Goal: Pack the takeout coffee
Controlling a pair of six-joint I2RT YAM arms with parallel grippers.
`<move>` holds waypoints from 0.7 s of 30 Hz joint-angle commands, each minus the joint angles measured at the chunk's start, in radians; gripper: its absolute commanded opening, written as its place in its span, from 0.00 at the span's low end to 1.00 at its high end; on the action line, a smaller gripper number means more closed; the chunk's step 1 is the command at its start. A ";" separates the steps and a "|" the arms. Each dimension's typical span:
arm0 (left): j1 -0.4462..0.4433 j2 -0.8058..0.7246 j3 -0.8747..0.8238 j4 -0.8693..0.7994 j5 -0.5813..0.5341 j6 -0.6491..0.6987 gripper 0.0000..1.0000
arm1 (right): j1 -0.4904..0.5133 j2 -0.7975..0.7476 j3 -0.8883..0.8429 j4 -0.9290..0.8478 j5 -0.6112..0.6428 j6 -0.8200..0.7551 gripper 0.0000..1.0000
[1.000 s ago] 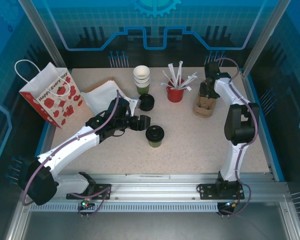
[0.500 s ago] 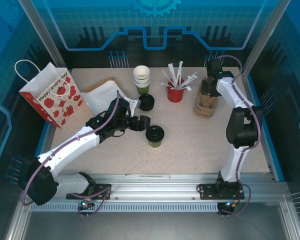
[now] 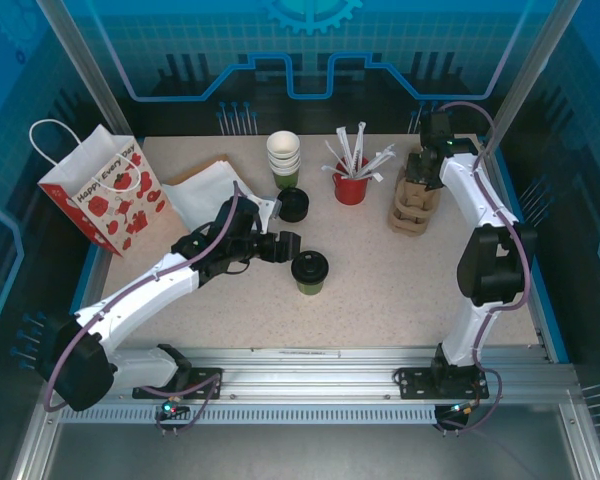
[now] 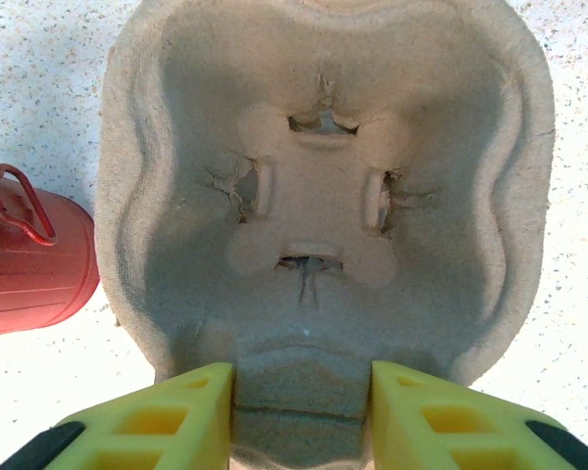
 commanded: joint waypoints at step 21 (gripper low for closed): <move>-0.004 -0.026 -0.014 0.007 -0.013 0.020 0.79 | -0.025 0.106 0.025 -0.020 -0.031 -0.013 0.45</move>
